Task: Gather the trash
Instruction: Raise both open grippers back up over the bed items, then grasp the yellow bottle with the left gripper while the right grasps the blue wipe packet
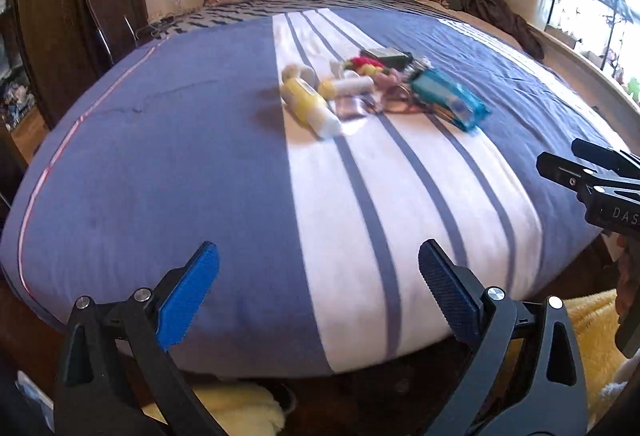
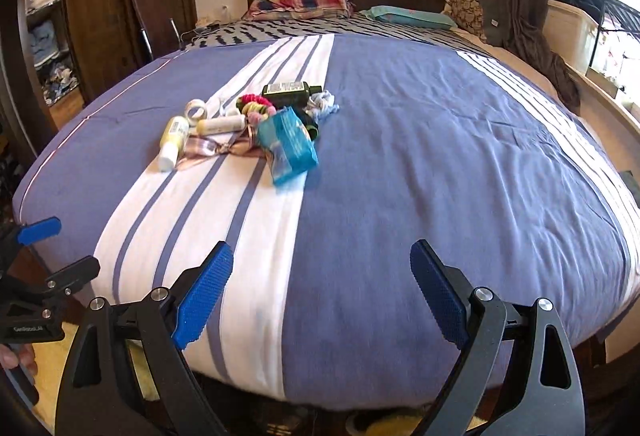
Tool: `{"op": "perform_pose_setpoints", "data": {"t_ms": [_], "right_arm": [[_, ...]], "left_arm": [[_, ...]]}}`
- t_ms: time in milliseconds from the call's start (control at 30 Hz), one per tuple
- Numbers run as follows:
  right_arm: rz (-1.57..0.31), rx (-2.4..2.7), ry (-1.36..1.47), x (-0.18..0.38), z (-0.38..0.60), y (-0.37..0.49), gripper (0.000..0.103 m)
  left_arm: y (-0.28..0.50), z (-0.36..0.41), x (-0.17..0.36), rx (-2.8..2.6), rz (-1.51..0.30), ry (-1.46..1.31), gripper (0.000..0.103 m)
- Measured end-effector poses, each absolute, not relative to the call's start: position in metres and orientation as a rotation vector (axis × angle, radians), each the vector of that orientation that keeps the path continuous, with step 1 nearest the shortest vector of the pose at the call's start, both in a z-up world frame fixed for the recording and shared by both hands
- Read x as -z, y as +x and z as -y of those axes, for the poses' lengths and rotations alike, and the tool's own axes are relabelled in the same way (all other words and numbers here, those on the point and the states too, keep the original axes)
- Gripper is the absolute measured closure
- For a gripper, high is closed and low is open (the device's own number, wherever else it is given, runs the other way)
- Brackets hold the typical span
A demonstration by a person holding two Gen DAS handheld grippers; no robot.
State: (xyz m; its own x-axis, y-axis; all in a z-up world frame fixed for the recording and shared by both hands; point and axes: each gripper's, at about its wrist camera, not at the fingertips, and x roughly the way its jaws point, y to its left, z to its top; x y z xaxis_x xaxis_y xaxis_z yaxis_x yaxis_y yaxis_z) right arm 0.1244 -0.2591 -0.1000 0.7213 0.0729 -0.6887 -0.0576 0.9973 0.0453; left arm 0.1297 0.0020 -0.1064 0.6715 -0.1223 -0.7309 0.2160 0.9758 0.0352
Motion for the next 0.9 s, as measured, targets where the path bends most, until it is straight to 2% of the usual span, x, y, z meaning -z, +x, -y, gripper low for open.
{"op": "perform_pose_setpoints", "data": {"t_ms": [133, 433, 500, 567, 633, 733, 767, 900], "right_arm": [[-0.764, -0.092, 0.024, 0.103, 0.254, 0.15, 0.013], [-0.752, -0.144, 0.039, 0.103, 0.245, 0.192, 0.03], [-0.751, -0.154, 0.039, 0.103, 0.243, 0.199, 0.034], [-0.753, -0.164, 0.044, 0.103, 0.241, 0.207, 0.035], [-0.755, -0.165, 0.045, 0.105, 0.241, 0.214, 0.036], [-0.771, -0.169, 0.048, 0.111, 0.242, 0.222, 0.039], [-0.778, -0.17, 0.047, 0.114, 0.241, 0.225, 0.045], [-0.81, -0.192, 0.052, 0.124, 0.238, 0.234, 0.056]], "left_arm": [[0.166, -0.005, 0.101, 0.155, -0.817, 0.125, 0.008], [0.247, -0.003, 0.097, 0.132, -0.835, 0.057, 0.01], [0.263, 0.001, 0.099, 0.134, -0.845, 0.05, 0.016], [0.279, 0.005, 0.104, 0.135, -0.867, 0.036, 0.03], [0.291, 0.008, 0.108, 0.138, -0.886, 0.031, 0.038], [0.306, 0.014, 0.116, 0.144, -0.908, 0.032, 0.042], [0.31, 0.015, 0.12, 0.148, -0.919, 0.032, 0.046], [0.318, 0.018, 0.128, 0.15, -0.93, 0.046, 0.054]]}}
